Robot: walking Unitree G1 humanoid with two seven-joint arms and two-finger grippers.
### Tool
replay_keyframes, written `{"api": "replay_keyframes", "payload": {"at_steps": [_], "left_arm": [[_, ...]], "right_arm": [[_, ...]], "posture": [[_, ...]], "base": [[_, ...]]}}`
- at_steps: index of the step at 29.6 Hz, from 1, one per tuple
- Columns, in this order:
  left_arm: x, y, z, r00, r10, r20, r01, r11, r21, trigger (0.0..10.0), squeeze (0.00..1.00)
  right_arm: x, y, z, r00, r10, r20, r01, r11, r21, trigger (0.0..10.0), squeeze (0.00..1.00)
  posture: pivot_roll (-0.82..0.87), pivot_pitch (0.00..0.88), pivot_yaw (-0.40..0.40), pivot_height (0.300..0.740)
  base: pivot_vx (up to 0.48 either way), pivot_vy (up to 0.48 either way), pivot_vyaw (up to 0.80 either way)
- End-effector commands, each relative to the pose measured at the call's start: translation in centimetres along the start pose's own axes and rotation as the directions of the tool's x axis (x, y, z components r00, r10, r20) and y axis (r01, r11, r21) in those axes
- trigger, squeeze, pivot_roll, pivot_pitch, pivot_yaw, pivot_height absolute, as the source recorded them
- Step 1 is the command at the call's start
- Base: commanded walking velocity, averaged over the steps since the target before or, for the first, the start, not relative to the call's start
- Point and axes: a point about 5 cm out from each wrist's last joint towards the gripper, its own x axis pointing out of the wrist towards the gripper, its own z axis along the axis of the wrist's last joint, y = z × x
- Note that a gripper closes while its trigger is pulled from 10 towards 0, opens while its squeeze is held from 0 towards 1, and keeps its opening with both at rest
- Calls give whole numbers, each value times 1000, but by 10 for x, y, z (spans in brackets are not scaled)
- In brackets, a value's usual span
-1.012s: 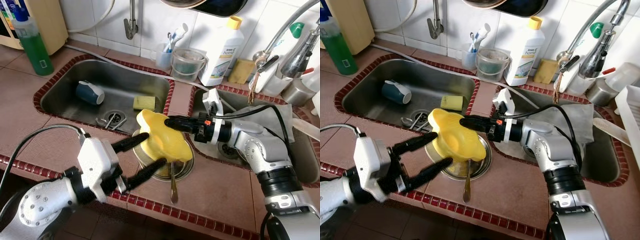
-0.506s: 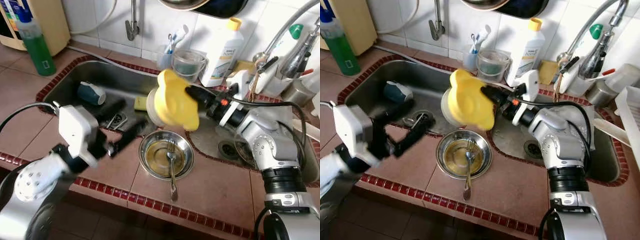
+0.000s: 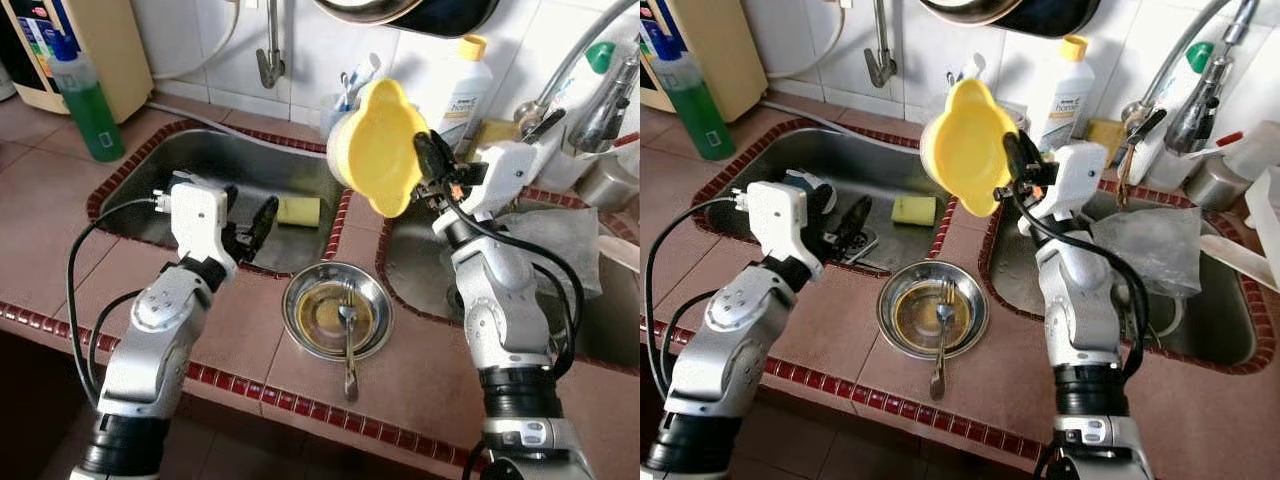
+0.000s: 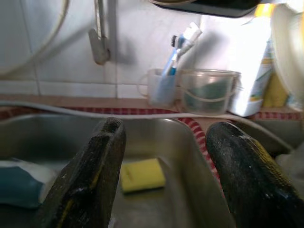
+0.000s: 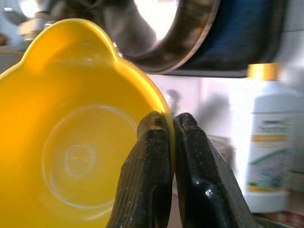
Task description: Kitchen organization
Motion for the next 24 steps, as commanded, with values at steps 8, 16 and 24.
{"api": "replay_keyframes", "payload": {"at_steps": [8, 16, 24], "left_arm": [[17, 9, 4, 997, 73, 39, -74, 997, 26, 10000, 0], [18, 0, 0, 992, 96, 79, -94, 995, -20, 10000, 0], [21, -4, 0, 992, 75, 100, -72, 997, -31, 10000, 0]], "right_arm": [[-19, 3, -3, 987, -149, 59, 155, 981, -114, 10000, 0], [-26, 21, -12, 980, -191, 60, 197, 973, -121, 10000, 0], [-22, 30, -13, 980, -184, 77, 193, 971, -138, 10000, 0]], "posture": [[-80, 50, 7, 740], [-75, 23, 10, 740], [-71, 5, 9, 740]], "base": [[0, 0, 0], [0, 0, 0], [0, 0, 0]]}}
